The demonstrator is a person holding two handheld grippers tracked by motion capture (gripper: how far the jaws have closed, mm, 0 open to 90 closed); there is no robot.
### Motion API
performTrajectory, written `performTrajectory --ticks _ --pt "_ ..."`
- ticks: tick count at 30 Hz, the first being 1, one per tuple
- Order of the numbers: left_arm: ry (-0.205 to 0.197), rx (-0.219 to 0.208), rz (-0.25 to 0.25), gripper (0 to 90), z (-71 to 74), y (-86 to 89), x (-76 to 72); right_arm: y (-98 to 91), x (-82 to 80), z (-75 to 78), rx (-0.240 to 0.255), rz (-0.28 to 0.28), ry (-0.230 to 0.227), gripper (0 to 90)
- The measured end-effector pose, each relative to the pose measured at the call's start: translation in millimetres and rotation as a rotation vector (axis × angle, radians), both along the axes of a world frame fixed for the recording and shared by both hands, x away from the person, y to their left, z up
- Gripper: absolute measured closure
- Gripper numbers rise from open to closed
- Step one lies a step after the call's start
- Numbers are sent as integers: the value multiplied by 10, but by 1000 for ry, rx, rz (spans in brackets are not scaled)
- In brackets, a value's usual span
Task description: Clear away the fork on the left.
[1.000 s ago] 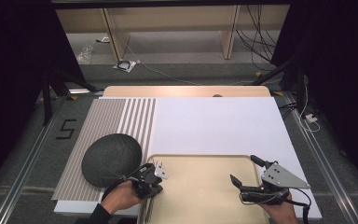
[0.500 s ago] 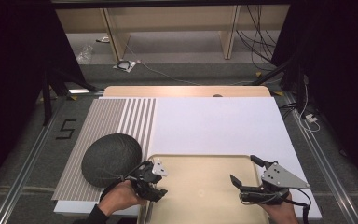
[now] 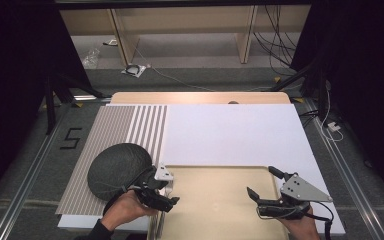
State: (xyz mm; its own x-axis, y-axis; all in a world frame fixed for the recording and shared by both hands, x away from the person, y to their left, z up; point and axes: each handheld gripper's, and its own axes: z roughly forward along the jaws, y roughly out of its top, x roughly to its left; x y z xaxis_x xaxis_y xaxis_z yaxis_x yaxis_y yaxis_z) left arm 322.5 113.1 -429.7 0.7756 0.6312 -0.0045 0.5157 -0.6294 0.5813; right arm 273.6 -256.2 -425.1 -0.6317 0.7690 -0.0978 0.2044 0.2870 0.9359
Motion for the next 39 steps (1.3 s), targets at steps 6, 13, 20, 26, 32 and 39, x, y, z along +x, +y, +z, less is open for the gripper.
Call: performTrajectory --ticks 6,13,20,26,32,39 --pt "-24 -41 50 248 47 77 21 1 2 -1 2 0 1 114" --pt "-39 -71 100 230 77 178 55 -1 3 -1 2 1 -1 115" --pt "-52 -92 140 215 89 261 75 -2 2 -2 4 -2 1 115" --pt "-78 -133 198 213 107 359 99 -10 3 -4 3 -2 3 115" --pt "-92 -166 255 212 116 474 117 -15 8 -8 5 1 3 114" --pt "-97 -181 316 206 95 597 133 -32 10 -10 4 -3 8 114"
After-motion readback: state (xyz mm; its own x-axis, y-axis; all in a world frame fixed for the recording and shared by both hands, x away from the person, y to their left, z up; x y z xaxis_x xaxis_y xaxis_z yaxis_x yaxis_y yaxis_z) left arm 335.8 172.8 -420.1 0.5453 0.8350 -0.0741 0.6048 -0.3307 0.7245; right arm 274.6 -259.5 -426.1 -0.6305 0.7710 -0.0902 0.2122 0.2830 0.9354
